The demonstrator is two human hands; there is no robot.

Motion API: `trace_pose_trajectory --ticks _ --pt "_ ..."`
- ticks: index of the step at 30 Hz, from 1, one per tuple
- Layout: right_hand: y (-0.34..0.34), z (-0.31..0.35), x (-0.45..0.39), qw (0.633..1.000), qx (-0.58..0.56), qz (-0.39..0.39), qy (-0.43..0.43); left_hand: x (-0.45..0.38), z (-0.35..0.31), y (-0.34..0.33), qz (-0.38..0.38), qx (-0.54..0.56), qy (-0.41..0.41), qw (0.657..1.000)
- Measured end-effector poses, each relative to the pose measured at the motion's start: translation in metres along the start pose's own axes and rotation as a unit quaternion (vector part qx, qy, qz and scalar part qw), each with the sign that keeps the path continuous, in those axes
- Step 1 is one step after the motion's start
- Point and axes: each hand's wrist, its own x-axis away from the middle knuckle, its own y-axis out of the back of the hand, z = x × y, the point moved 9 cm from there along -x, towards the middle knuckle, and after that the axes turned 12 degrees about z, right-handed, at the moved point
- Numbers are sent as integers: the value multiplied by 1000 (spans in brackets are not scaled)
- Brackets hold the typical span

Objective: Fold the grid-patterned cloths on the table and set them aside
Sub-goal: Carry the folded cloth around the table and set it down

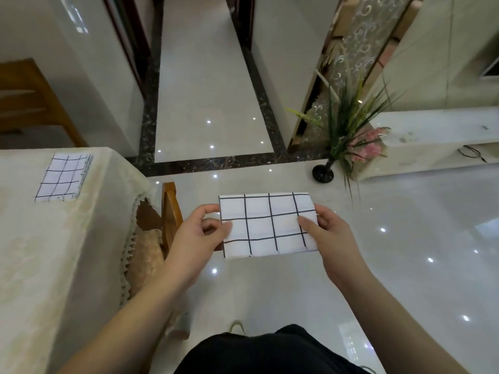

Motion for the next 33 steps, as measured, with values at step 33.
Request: trace_pose_trajectory --ticks 33 --pt "-191 87 -413 909 102 401 -53 -193 -24 157 -404 195 59 892"
